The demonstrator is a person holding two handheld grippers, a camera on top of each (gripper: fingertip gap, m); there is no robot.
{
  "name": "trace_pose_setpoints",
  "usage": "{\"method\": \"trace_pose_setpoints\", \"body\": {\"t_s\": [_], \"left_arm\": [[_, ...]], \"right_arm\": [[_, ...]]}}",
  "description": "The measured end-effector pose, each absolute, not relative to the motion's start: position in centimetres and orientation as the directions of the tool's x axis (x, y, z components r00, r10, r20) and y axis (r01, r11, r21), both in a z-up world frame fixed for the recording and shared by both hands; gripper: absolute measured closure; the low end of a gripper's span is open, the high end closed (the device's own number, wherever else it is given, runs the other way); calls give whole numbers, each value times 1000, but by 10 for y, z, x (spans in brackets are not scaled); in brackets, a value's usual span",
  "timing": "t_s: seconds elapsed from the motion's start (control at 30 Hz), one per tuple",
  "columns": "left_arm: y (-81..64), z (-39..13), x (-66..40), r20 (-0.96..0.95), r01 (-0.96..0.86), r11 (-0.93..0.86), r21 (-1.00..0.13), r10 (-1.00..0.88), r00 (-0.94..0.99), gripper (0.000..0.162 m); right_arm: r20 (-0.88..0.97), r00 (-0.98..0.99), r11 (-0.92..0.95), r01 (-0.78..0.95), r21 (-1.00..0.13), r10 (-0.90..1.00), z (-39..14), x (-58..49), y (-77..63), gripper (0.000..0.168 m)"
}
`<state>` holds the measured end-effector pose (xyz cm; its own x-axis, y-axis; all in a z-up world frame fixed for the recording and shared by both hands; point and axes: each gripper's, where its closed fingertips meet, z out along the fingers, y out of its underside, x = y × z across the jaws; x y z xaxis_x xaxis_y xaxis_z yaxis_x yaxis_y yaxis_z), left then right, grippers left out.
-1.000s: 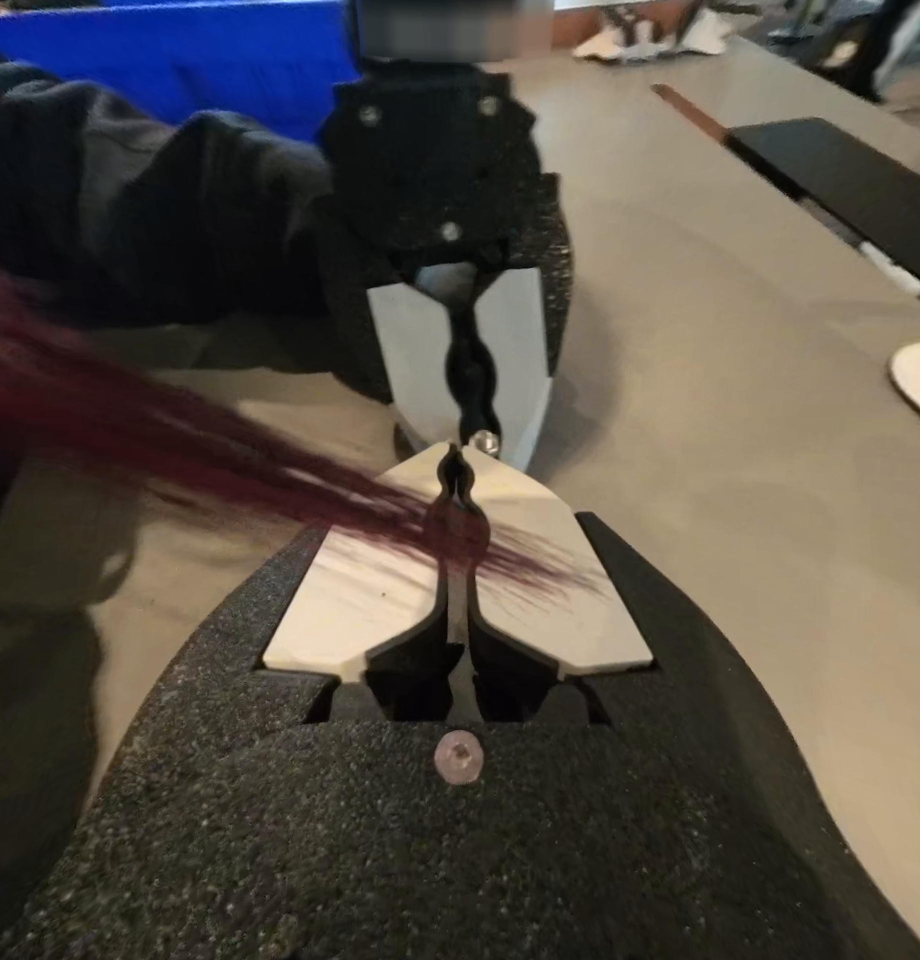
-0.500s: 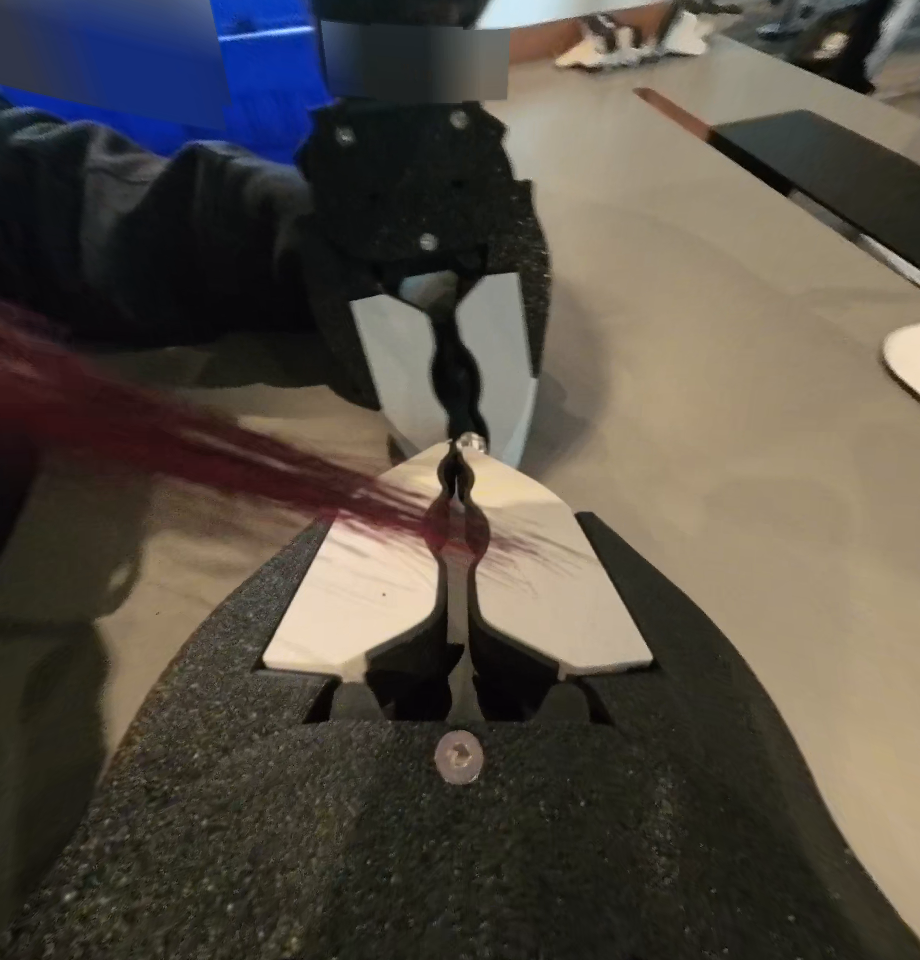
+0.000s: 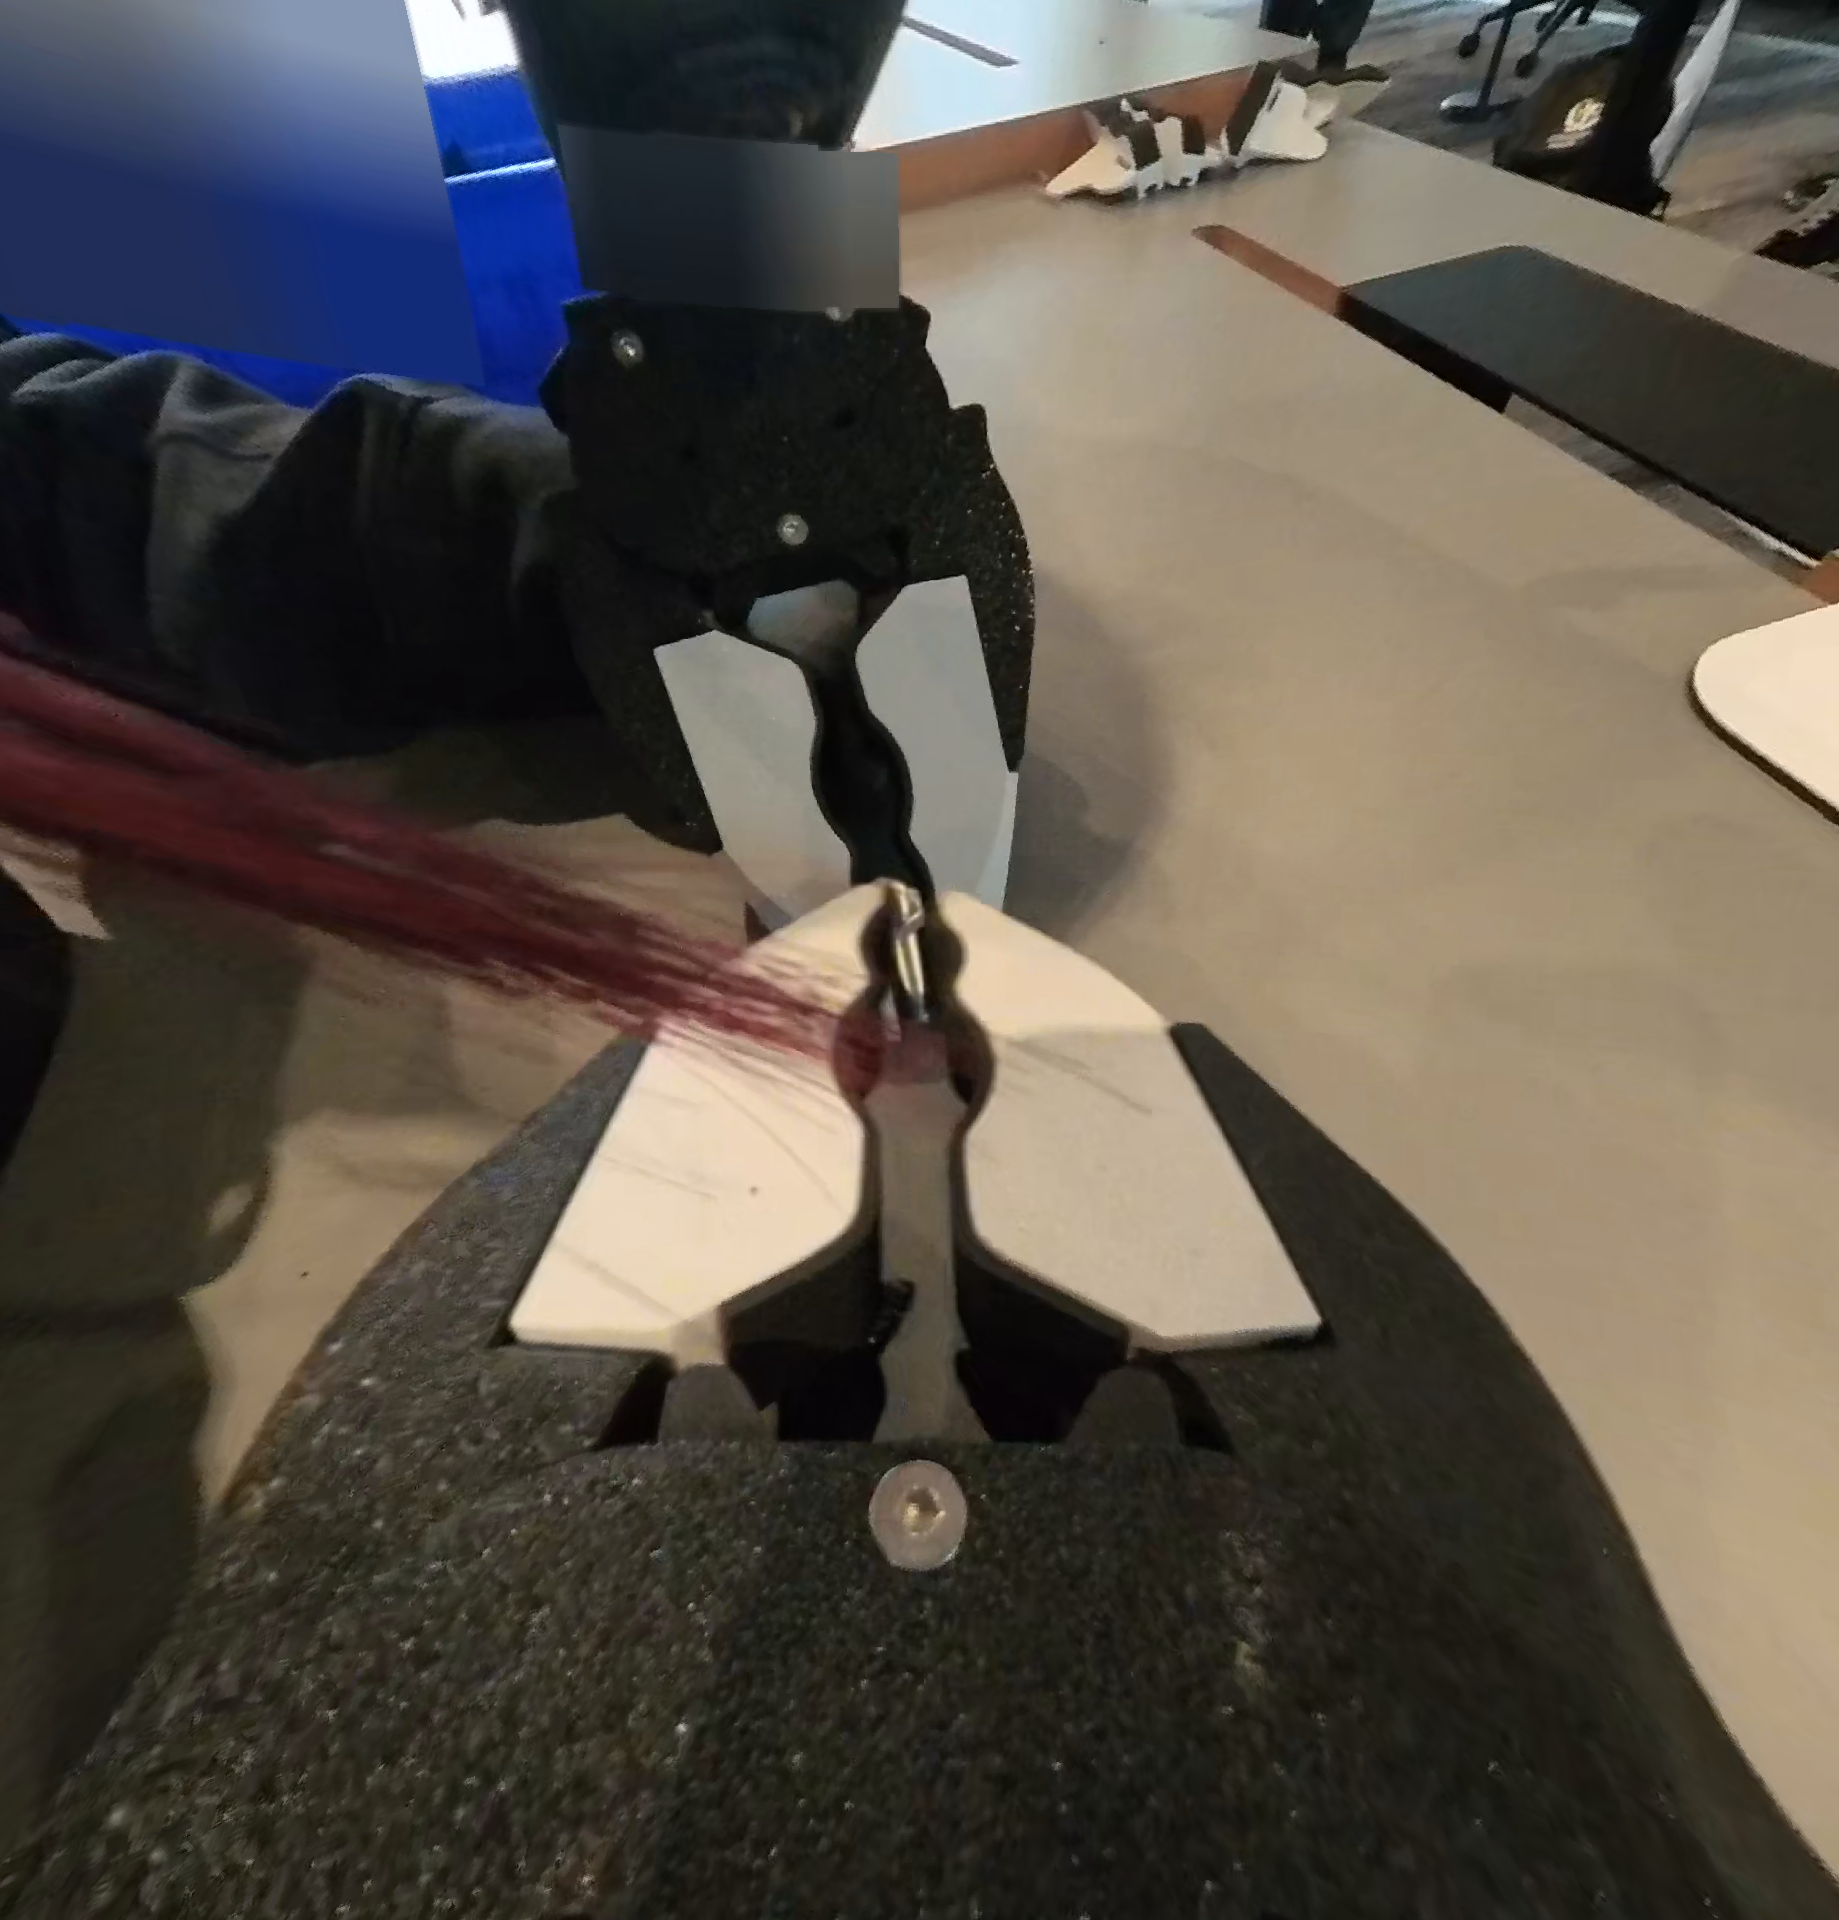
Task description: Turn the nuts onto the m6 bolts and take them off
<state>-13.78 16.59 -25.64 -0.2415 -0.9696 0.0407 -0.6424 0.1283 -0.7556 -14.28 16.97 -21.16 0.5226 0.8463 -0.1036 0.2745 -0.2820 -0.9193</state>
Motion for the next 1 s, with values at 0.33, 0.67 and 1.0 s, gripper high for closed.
{"method": "trace_pose_setpoints", "body": {"t_s": [0.33,0.67,1.0], "left_arm": [[166,-257,-138,41,-642,128,-756,-970,-241,154],[166,-257,-138,41,-642,128,-756,-969,-242,154],[166,-256,-138,42,-642,128,-756,-969,-242,154]], "right_arm": [[-70,502,-265,329,-906,862,-217,-147,166,157],[-67,478,-255,339,-906,876,-217,-149,163,159],[-99,499,-283,308,-908,861,-216,-146,167,150]]}}
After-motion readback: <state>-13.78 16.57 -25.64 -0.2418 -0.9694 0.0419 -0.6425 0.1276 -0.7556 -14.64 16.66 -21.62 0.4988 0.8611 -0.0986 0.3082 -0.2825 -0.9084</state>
